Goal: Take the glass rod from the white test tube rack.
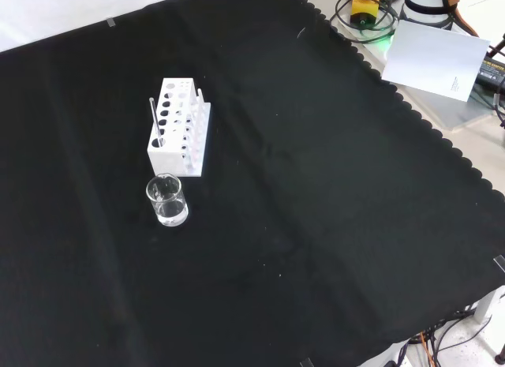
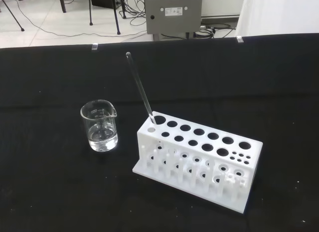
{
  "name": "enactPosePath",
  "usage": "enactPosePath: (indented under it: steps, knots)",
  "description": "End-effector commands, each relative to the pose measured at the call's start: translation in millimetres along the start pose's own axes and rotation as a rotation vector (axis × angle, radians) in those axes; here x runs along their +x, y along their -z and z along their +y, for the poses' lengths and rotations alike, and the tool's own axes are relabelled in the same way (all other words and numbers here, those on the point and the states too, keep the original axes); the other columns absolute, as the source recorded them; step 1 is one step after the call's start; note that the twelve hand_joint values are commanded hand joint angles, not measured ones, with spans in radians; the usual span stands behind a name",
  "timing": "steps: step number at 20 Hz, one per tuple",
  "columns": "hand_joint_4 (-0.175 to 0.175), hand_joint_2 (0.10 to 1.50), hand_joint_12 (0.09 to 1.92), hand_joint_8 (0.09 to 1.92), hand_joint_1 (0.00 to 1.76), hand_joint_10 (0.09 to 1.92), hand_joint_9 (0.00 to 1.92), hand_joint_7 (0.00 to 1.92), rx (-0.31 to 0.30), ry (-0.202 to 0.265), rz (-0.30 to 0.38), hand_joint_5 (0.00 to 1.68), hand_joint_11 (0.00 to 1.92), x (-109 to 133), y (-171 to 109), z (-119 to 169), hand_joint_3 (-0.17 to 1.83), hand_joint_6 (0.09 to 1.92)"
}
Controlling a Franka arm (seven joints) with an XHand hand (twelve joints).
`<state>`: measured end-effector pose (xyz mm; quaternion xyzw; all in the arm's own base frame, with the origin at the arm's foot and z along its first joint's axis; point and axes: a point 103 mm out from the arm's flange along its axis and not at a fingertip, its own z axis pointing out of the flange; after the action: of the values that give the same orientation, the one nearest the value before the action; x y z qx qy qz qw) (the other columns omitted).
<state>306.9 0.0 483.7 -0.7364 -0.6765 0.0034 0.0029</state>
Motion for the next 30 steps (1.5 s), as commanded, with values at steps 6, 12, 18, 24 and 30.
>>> enactPosePath:
  steps: [6,12,18,24,30]
  knots:
    - [-0.161,0.86,1.47,0.9,0.61,0.92,0.33,0.12,0.001,-0.001,-0.015,0.18,0.18,-1.0,-3.2,0.6,0.43,0.15]
    - [-0.161,0.87,1.47,0.9,0.61,0.92,0.33,0.12,-0.009,0.002,-0.019,0.19,0.2,1.0,-4.2,1.4,0.41,0.12]
    - [-0.163,0.87,1.46,0.91,0.61,0.92,0.37,0.15,-0.018,0.044,-0.014,0.2,0.24,3.2,-7.7,27.4,0.4,0.1]
    - [-0.163,0.88,1.45,0.91,0.61,0.91,0.42,0.19,-0.041,0.105,0.025,0.21,0.26,15.1,3.0,66.5,0.4,0.09]
    - [-0.163,0.88,1.45,0.91,0.61,0.9,0.47,0.23,-0.041,0.172,0.021,0.21,0.29,47.5,1.6,107.9,0.39,0.09]
